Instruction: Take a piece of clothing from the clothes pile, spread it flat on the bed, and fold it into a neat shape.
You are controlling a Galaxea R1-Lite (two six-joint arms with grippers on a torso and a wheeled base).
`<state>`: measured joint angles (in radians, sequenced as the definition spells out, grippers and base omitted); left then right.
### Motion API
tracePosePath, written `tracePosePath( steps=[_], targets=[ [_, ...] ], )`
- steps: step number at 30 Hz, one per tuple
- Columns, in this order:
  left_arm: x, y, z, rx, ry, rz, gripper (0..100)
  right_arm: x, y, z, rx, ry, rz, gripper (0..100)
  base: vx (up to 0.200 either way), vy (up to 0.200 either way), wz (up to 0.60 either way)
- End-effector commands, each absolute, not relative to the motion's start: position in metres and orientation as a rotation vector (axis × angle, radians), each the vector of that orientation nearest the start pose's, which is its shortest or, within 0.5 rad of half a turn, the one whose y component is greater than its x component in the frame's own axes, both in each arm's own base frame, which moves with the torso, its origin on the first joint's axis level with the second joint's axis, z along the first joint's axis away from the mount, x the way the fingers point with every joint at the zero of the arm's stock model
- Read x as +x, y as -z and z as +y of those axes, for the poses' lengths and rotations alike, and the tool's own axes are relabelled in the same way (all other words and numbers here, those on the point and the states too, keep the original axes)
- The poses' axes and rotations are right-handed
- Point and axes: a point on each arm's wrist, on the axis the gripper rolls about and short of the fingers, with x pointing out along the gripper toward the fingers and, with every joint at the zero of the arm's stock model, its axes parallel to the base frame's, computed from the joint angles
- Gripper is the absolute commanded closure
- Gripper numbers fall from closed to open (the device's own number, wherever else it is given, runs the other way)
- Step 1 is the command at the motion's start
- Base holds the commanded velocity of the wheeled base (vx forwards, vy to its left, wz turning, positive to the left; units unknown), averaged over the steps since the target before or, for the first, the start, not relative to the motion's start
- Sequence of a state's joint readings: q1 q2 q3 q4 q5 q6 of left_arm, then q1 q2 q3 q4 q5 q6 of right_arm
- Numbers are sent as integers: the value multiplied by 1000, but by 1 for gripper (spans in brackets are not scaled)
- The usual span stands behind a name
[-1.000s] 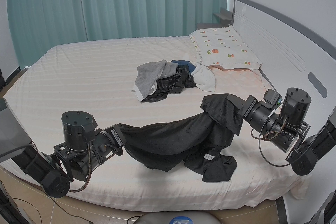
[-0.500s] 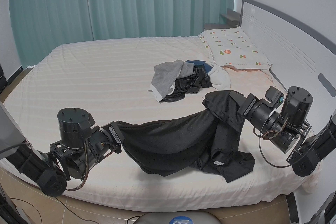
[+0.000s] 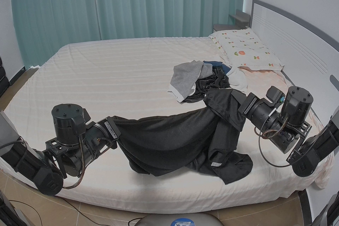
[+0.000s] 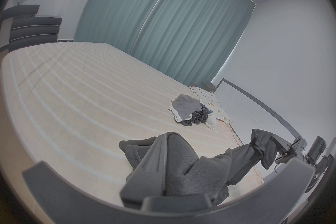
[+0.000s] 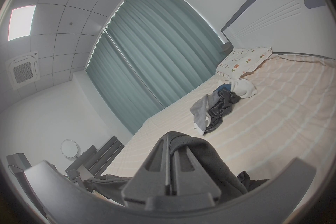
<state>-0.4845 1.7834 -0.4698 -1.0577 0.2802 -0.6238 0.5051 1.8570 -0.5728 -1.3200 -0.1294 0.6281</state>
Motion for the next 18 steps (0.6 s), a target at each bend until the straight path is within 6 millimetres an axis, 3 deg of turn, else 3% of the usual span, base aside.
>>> tracePosePath(
  steps=[1,18],
  targets=[
    [248,-124,-123,-532,125,272,100,273,-145,147,635,-376,68,100,0,200,0],
    [249,-124,-120,-535,117,270,100,274,-147,148,646,-392,34,100,0,200,0]
  ],
)
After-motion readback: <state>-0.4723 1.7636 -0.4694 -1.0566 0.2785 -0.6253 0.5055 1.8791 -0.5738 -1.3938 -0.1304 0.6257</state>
